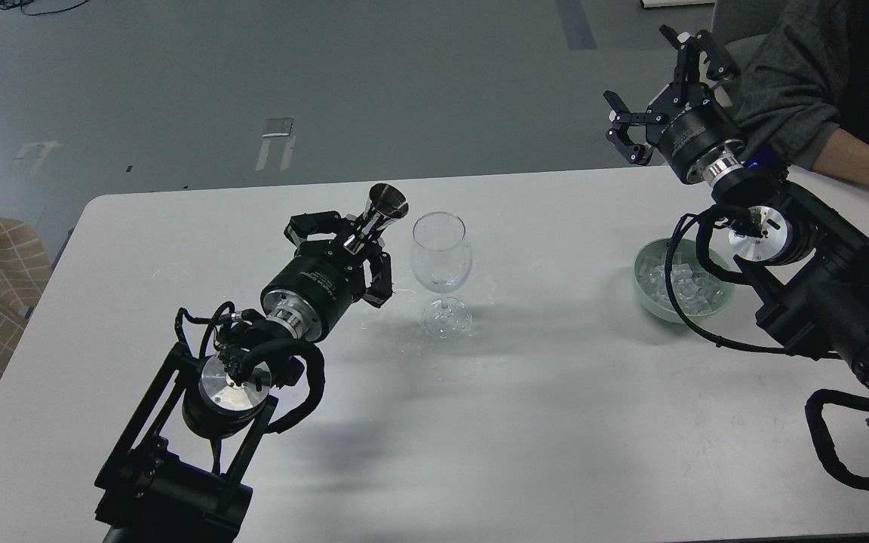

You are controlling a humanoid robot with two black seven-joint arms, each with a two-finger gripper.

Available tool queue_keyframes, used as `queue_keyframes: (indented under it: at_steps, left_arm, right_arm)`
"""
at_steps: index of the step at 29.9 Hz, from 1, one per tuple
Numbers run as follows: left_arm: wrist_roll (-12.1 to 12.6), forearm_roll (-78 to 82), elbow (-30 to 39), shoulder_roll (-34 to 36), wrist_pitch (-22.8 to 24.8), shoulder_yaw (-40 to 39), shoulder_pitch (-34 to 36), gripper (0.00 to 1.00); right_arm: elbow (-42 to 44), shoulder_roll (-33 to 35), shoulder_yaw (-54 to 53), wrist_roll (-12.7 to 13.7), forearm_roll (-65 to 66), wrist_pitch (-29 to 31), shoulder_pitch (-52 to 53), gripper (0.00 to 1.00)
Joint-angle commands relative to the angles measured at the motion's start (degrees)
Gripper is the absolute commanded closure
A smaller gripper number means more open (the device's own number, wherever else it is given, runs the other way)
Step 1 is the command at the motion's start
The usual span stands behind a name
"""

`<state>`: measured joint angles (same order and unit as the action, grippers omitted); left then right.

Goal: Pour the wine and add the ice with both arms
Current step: 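Tilt the jigger over the wine glass rim with the left gripper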

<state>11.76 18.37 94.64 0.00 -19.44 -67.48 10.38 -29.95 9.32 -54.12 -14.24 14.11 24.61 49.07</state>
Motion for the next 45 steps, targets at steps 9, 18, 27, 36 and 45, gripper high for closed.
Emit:
queue_keyframes:
  at_steps: [9, 18, 27, 36, 45]
  left_arm:
    - [0.0, 6.7, 0.3, 0.0, -0.1, 3.3, 0.9, 1.00]
    - [0.0, 11.3, 0.0, 0.0, -0.1, 3.7, 1.7, 1.00]
    - [0.0, 16.0, -0.1, 0.0, -0.2, 3.8, 2.1, 1.00]
    - [0.0, 19.4, -0.1, 0.0, -0.4, 4.3, 2.9, 1.00]
    - [-0.1, 22.9, -0.2, 0.0, -0.5, 7.0, 3.1, 1.00]
  right_arm:
    - [0.0, 0.0, 0.0, -0.1, 0.2, 0.0, 0.0, 0.00]
    - [0.0, 0.0, 0.0, -0.1, 0.2, 0.0, -0.1, 0.00]
    - [-0.1, -0.1, 0.0, -0.1, 0.2, 0.1, -0.3, 0.00]
    - [-0.1, -0.1, 0.0, -0.1, 0.2, 0.0, -0.3, 0.00]
    - [-0.1, 0.0, 0.0, -0.1, 0.2, 0.1, -0.5, 0.00]
